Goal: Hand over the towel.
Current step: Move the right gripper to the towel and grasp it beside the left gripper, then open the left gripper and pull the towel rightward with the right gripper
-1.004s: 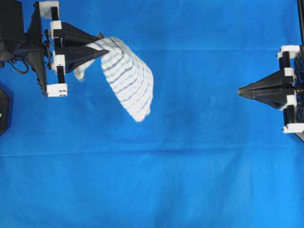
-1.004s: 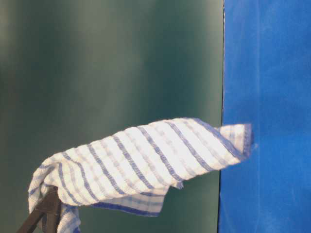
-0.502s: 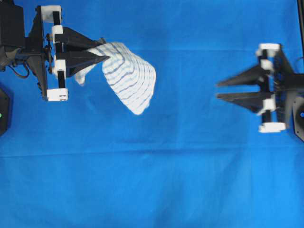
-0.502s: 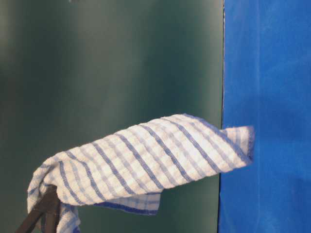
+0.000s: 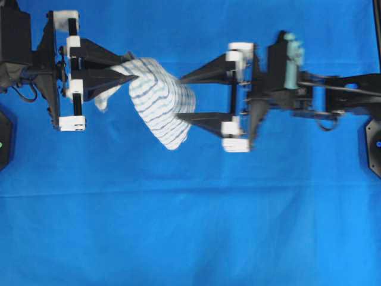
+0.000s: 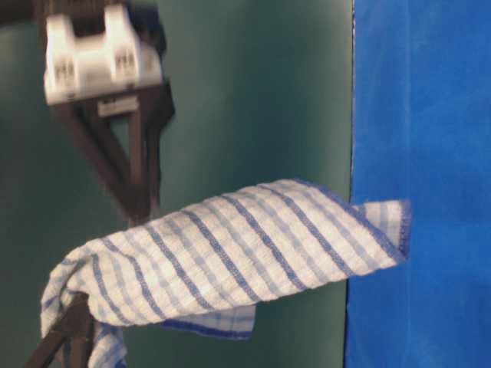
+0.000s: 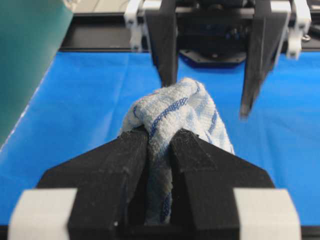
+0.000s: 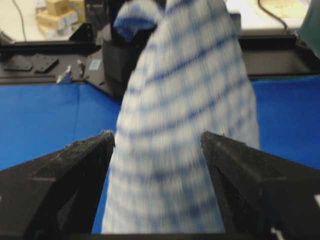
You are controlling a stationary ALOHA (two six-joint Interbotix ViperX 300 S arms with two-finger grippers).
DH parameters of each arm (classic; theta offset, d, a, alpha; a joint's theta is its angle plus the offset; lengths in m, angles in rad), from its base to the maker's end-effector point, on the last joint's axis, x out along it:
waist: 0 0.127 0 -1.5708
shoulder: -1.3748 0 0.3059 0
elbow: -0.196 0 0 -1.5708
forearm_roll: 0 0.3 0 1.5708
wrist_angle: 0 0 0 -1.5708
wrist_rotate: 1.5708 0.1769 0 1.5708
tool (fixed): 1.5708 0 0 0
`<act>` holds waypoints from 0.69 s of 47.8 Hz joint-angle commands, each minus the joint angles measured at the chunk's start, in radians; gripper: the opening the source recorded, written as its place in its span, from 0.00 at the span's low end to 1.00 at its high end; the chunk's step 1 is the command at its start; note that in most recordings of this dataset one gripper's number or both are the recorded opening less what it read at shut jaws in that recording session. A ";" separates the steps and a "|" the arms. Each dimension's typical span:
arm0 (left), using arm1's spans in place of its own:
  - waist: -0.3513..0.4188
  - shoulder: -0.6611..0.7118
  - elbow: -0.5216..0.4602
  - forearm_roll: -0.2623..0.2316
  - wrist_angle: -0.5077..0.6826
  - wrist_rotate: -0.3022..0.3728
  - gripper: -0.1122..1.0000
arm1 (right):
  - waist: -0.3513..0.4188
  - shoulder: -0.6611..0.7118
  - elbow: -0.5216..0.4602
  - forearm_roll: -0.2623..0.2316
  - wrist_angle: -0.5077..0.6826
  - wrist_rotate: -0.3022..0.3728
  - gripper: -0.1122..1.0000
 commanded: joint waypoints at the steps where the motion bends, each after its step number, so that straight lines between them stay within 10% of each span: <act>1: -0.003 -0.003 -0.017 -0.002 -0.009 -0.002 0.15 | 0.002 0.041 -0.084 0.002 0.000 0.000 0.75; 23: -0.023 -0.002 -0.017 -0.002 -0.020 -0.002 0.15 | 0.011 0.143 -0.224 0.003 0.092 0.000 0.73; 33: -0.025 0.000 -0.017 -0.003 -0.061 0.000 0.15 | 0.009 0.140 -0.224 0.003 0.120 0.002 0.26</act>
